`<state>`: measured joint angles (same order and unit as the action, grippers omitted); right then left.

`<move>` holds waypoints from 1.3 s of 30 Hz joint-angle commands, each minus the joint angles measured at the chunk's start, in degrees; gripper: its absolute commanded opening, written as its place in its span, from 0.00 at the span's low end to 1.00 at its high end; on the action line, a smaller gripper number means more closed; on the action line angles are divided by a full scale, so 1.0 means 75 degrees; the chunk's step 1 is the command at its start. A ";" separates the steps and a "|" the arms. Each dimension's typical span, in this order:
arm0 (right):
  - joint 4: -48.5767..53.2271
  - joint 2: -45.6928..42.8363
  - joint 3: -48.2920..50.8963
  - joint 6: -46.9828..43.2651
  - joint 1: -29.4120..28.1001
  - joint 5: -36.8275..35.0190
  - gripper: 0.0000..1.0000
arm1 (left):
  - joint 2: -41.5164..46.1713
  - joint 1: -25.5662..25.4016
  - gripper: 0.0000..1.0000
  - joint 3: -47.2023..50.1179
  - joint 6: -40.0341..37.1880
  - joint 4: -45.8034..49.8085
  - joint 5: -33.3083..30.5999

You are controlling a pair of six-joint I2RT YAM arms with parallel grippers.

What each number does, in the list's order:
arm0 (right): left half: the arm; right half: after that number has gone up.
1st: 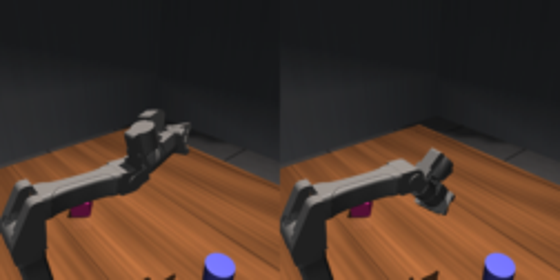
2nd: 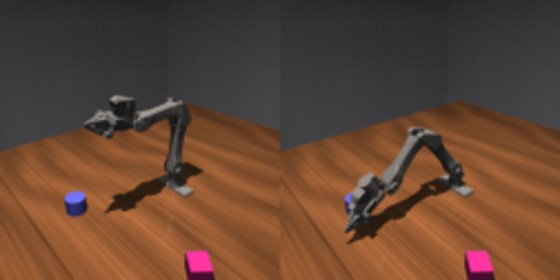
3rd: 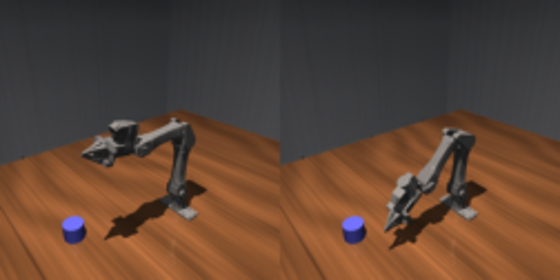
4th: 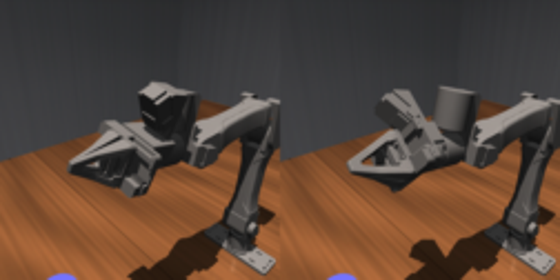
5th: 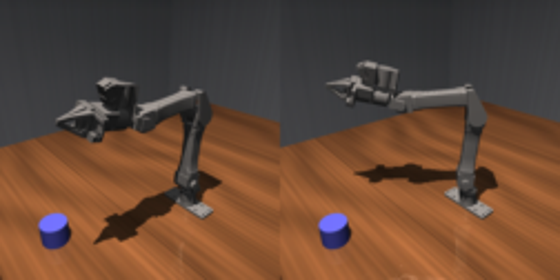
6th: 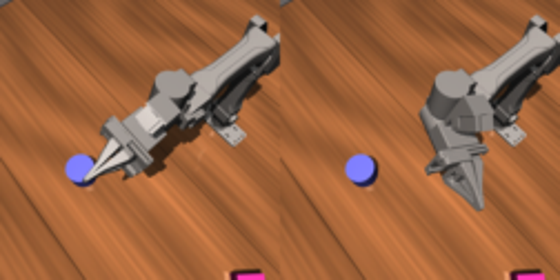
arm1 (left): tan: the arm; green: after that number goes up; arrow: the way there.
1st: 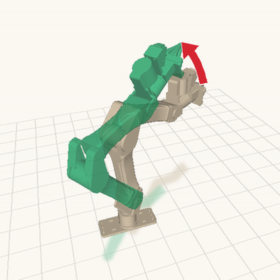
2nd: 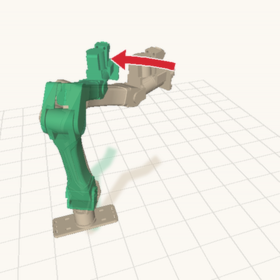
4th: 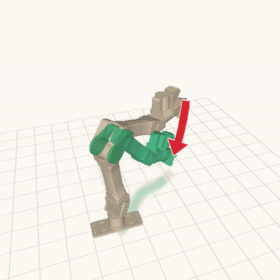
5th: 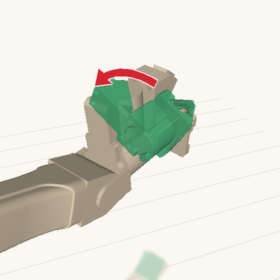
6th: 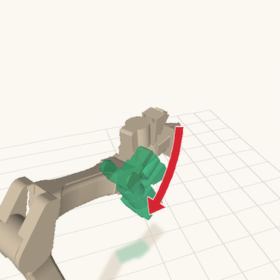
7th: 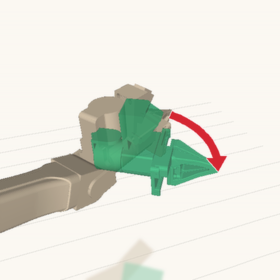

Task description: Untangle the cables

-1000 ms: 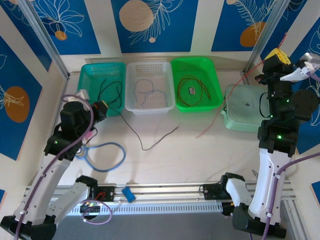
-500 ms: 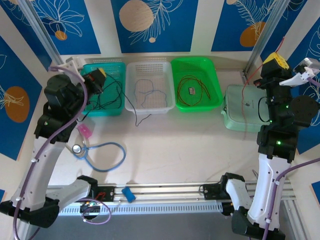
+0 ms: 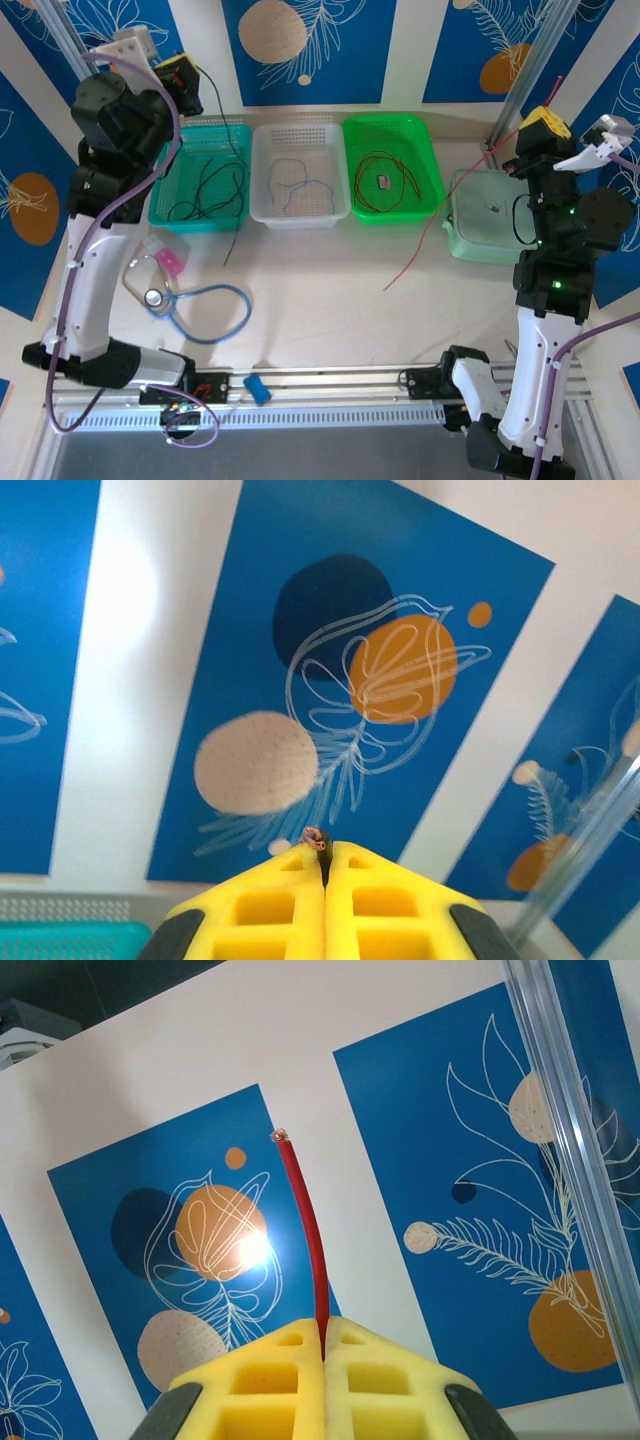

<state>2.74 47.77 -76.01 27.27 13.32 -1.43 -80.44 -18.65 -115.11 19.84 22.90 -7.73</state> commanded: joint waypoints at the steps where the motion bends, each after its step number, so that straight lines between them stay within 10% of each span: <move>1: 0.0007 -0.0153 -0.0097 -0.0107 -0.0077 -0.0084 0.00 | -0.0254 -0.0044 0.00 -0.0719 -0.1122 -0.0026 -0.0724; 30: 0.0079 -0.0372 0.0135 -0.0203 -0.0124 -0.0186 0.00 | -0.2396 0.0028 0.00 -0.3526 -0.4905 -0.2196 -0.2124; 39: 0.0156 -0.0375 0.0103 -0.0237 -0.0136 -0.0161 0.00 | -0.2487 0.0285 0.00 -0.2682 -0.5820 -0.2017 -0.2854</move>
<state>3.97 45.43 -74.41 26.37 12.69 -1.72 -98.35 -17.80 -138.21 -19.53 7.97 -25.21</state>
